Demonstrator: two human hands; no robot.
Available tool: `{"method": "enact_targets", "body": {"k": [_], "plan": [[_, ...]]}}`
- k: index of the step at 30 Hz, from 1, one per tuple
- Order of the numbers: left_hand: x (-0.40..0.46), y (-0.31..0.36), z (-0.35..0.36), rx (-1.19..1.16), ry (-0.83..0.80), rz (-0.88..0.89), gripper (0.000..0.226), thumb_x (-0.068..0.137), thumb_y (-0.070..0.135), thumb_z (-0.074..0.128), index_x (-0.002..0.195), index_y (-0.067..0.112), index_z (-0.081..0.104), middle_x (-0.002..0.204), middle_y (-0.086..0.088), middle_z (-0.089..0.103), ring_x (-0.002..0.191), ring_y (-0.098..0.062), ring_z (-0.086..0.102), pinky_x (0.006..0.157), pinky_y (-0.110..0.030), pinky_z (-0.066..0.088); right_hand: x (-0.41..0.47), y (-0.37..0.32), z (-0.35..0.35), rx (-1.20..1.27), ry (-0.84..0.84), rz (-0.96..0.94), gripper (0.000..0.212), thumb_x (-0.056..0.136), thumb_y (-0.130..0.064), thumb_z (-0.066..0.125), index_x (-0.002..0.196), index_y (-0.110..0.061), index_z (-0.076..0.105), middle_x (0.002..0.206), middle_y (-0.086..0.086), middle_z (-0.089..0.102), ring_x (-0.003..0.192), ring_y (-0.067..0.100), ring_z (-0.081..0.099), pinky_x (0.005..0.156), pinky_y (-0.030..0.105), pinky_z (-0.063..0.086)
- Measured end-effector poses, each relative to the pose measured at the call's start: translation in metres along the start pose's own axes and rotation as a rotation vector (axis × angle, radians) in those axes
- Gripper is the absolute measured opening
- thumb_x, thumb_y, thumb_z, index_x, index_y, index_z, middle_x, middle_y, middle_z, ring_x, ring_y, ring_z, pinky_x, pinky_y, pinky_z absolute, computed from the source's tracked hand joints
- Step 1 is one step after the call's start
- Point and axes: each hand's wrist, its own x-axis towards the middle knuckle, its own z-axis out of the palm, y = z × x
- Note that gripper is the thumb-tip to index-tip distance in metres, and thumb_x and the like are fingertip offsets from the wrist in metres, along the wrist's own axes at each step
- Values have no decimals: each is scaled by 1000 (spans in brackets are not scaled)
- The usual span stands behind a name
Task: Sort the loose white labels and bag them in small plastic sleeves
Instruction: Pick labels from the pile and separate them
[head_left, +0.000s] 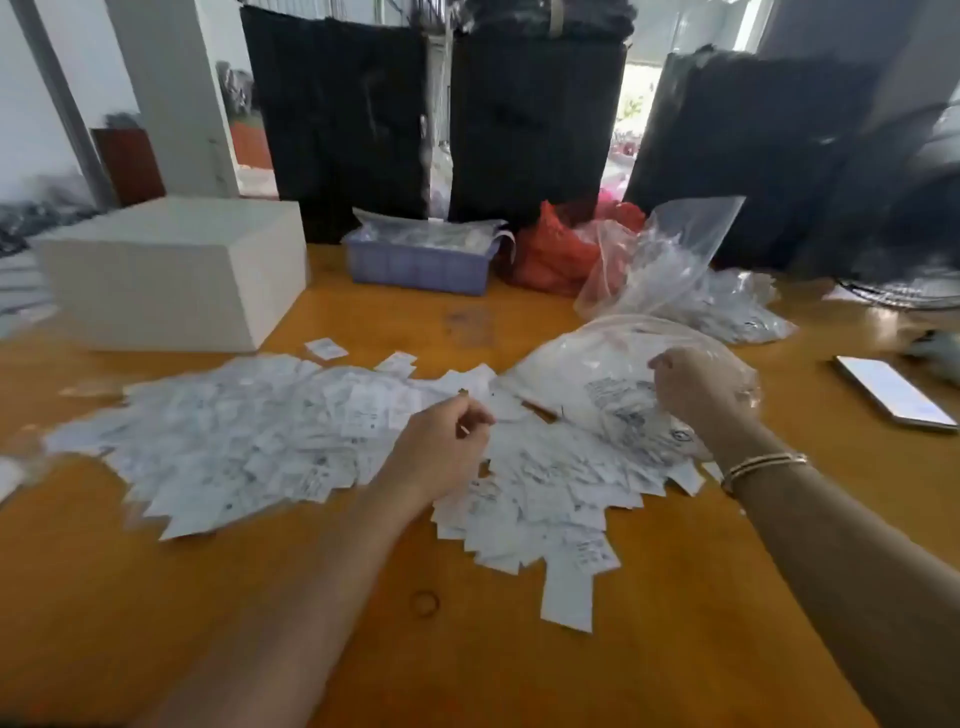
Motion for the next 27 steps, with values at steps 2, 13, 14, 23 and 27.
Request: {"method": "enact_targets", "body": {"k": [2,13,14,23,27], "plan": [[-2,2,6,92,-30,17,8,94,23,53,93,29,58,91,11,59,79,-1,56,62,-12,44,2,2,7,-62,-139,25,29,94,-12,43,111,0,63,111,21,62,104,37,58,77,35,42],[4,-1,17,433,11,95,10,91,26,52,97,26,60,92,12,51,79,-6,51,61,-21,39,-18,0,39,-120,70,33,17,88,-4,48,84,-7,64,82,7,53,66,23,46,71,34,41],[4,-3,19,450,34,127,11,91,25,51,98,25,60,92,12,51,79,-6,50,60,-21,38,-20,1,41,-128,110,-8,16,89,-6,49,86,-8,64,90,8,53,74,25,47,75,35,39],[3,-8,18,474,111,260,15,92,23,51,96,23,65,93,9,58,78,-8,51,68,-23,43,-24,2,37,201,258,-54,3,87,-18,61,87,-21,62,94,-2,62,107,24,49,87,34,19],[4,-8,11,398,166,265,14,91,19,54,94,21,67,91,10,61,75,-8,53,79,-34,49,-28,2,35,302,338,-112,8,87,-11,60,90,-18,61,84,-8,62,95,19,56,81,27,14]]}}
